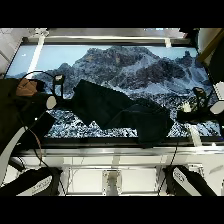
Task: Fold the clothes and pants, and hang the long-sleeved shirts on hangers.
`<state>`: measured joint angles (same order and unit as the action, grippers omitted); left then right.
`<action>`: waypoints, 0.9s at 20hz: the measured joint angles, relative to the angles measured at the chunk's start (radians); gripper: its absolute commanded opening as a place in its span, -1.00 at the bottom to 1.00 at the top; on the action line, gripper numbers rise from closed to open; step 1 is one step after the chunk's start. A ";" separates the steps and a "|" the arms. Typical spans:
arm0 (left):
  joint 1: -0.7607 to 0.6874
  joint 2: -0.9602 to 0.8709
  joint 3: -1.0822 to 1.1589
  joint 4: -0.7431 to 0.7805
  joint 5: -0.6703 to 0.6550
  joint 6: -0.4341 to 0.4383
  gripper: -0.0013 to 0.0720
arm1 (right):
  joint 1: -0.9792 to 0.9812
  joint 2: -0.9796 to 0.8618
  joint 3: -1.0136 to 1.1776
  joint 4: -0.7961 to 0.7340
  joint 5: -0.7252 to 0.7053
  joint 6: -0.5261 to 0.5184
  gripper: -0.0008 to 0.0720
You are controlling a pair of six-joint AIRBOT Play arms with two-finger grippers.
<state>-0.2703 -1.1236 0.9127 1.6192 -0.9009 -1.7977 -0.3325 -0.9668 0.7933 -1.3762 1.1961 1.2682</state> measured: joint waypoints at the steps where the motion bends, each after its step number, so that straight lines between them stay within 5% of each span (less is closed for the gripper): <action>1: 0.001 0.021 0.002 0.029 -0.034 0.002 -0.89 | -0.003 -0.039 0.005 0.027 -0.007 -0.011 0.20; 8: 0.004 0.090 0.006 0.120 -0.200 0.010 -0.89 | -0.188 -0.282 0.085 0.192 0.097 -0.147 0.26; 18: 0.004 0.098 0.006 0.134 -0.235 0.008 -0.90 | -0.367 -0.480 0.096 0.412 0.139 -0.295 0.26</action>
<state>-0.2661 -1.0260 0.9188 1.7531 -1.1358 -1.7893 -0.6991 -1.4471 0.8894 -0.9638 1.3350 0.9733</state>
